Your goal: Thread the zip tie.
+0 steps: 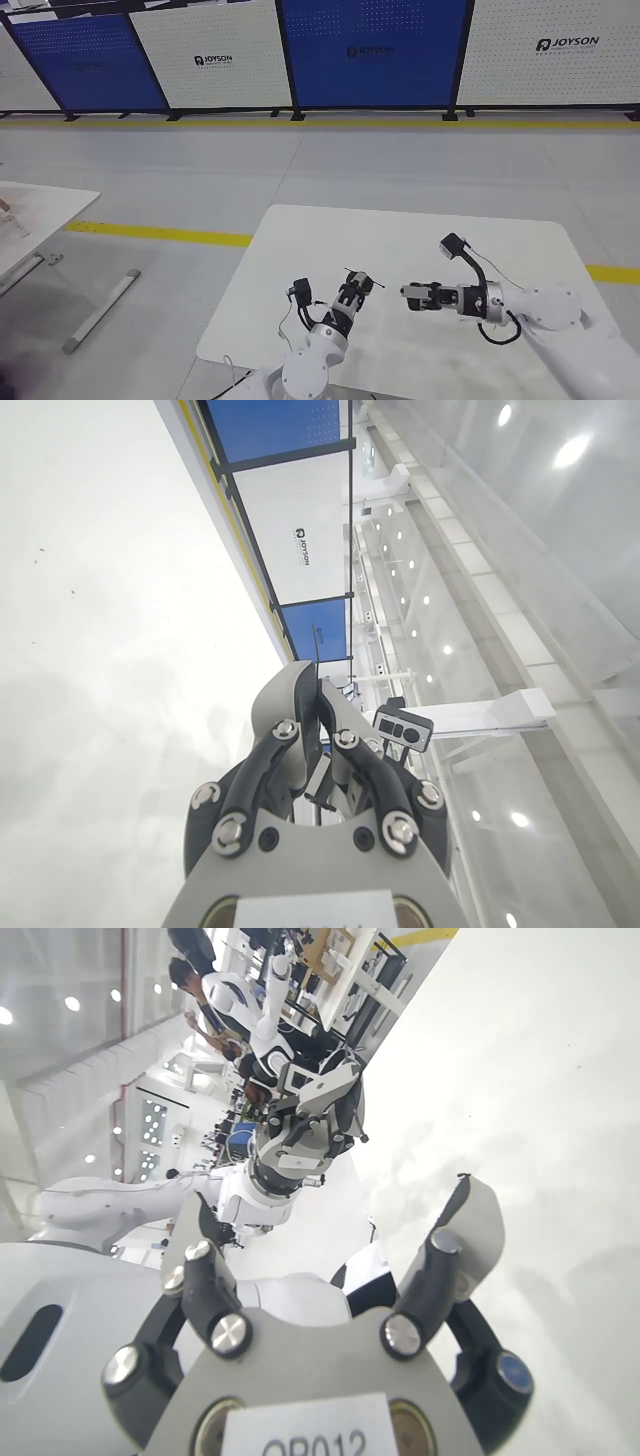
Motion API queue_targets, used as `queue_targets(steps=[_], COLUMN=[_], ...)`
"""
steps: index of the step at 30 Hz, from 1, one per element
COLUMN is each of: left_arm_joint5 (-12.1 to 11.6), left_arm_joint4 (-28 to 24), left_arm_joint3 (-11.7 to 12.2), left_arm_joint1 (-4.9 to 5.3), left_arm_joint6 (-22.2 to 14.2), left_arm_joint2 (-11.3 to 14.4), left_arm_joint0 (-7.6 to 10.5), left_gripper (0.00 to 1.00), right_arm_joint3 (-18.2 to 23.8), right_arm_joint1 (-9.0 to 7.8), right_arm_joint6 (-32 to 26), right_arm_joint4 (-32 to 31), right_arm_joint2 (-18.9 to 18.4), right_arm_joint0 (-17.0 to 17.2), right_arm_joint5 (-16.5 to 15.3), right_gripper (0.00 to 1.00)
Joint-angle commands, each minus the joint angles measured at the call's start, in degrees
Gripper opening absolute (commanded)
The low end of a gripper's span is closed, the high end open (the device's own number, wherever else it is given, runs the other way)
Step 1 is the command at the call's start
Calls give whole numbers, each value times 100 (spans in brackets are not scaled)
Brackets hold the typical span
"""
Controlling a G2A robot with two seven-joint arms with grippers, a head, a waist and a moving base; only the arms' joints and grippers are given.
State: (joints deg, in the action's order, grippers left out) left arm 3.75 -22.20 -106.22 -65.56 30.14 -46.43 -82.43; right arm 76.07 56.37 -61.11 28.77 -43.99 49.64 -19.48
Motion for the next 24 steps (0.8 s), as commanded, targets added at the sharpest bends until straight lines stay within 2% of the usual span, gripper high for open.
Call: queue_targets(steps=[1, 5, 10, 19, 24], left_arm_joint5=[16, 58, 101, 91, 97], left_arm_joint4=[-154, -361, -300, -297, -260], left_arm_joint3=[18, 9, -76, -59, -12], left_arm_joint1=[-37, -112, -158, -160, -223], left_arm_joint6=[8, -78, -111, -130, -134], left_arm_joint2=[-14, 17, 31, 22, 48], left_arm_joint0=[34, 71, 48, 45, 51], left_gripper=[0, 0, 0, 0, 0], right_arm_joint3=[-242, -871, -1525, -1525, -1387], right_arm_joint1=[81, 361, 726, 726, 744], right_arm_joint6=[-196, -649, -1183, -1183, -958], right_arm_joint4=[284, 700, 1155, 1155, 1008], right_arm_joint2=[42, 210, 297, 297, 255], right_arm_joint0=[-51, -273, -545, -545, -483], right_arm_joint5=[0, 0, 0, 0, 103], right_gripper=[100, 100, 100, 100, 100])
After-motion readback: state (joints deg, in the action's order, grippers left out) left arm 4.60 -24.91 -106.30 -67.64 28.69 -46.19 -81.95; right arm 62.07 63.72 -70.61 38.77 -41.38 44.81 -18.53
